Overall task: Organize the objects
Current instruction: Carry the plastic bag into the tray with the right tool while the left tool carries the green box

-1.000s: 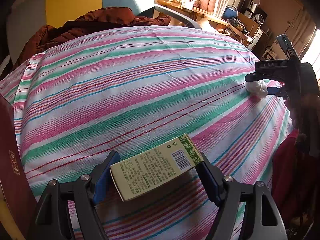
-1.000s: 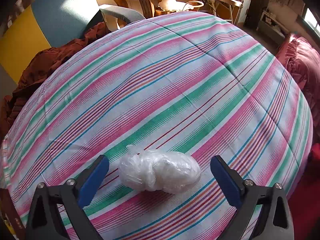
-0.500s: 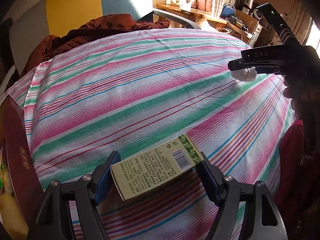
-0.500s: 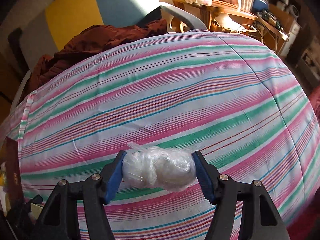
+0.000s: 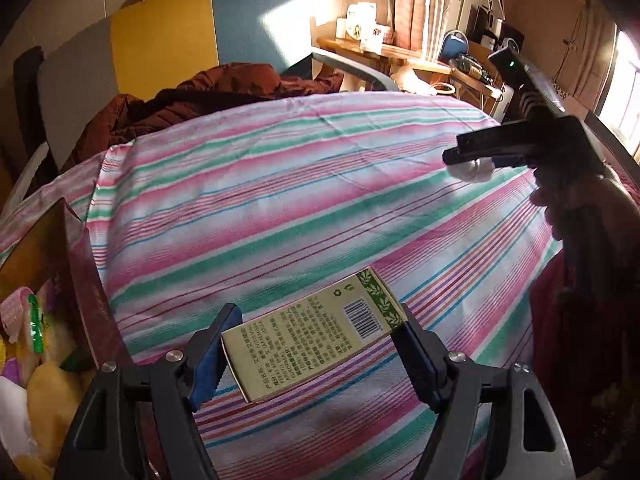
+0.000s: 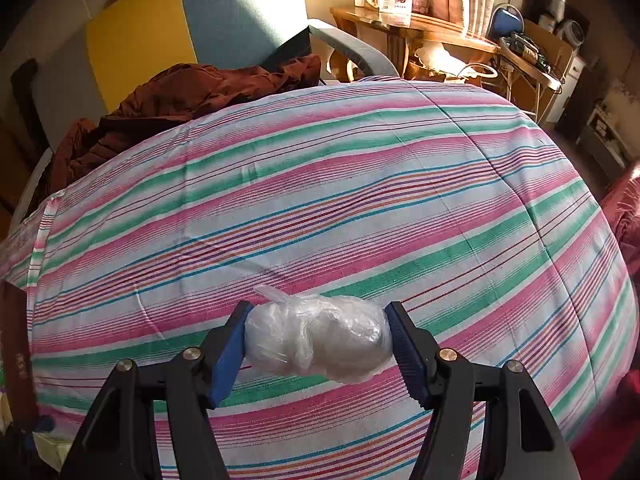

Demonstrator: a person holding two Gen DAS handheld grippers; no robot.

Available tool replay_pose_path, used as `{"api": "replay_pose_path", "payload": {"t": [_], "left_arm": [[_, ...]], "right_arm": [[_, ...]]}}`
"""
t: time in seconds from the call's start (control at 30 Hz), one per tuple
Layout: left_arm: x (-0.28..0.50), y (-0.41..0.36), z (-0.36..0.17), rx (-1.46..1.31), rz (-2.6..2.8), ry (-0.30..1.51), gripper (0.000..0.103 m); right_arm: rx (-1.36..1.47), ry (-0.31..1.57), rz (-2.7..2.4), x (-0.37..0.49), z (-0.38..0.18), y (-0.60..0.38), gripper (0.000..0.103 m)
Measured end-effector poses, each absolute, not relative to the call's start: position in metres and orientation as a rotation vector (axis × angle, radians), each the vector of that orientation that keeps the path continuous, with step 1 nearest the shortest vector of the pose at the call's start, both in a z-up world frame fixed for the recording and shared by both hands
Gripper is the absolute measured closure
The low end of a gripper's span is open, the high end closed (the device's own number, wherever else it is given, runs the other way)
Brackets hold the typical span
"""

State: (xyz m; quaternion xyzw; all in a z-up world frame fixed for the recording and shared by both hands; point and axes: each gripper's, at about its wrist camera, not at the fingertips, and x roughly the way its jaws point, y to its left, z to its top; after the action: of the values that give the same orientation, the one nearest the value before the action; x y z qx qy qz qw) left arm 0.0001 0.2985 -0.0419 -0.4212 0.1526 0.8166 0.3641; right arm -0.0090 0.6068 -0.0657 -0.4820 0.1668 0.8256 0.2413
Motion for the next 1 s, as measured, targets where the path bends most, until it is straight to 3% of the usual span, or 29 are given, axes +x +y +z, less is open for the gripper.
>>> {"api": "replay_pose_path", "payload": {"t": [0.37, 1.0], "left_arm": [[-0.01, 0.25, -0.012, -1.047, 2.206, 0.29, 0.026], [-0.025, 0.166, 0.02, -0.999, 2.43, 0.181, 0.026]], "right_arm": [[-1.59, 0.262, 2.331, -0.029, -0.087, 0.545, 0.036], [-1.572, 0.388, 2.645, -0.037, -0.049, 0.415, 0.036]]}}
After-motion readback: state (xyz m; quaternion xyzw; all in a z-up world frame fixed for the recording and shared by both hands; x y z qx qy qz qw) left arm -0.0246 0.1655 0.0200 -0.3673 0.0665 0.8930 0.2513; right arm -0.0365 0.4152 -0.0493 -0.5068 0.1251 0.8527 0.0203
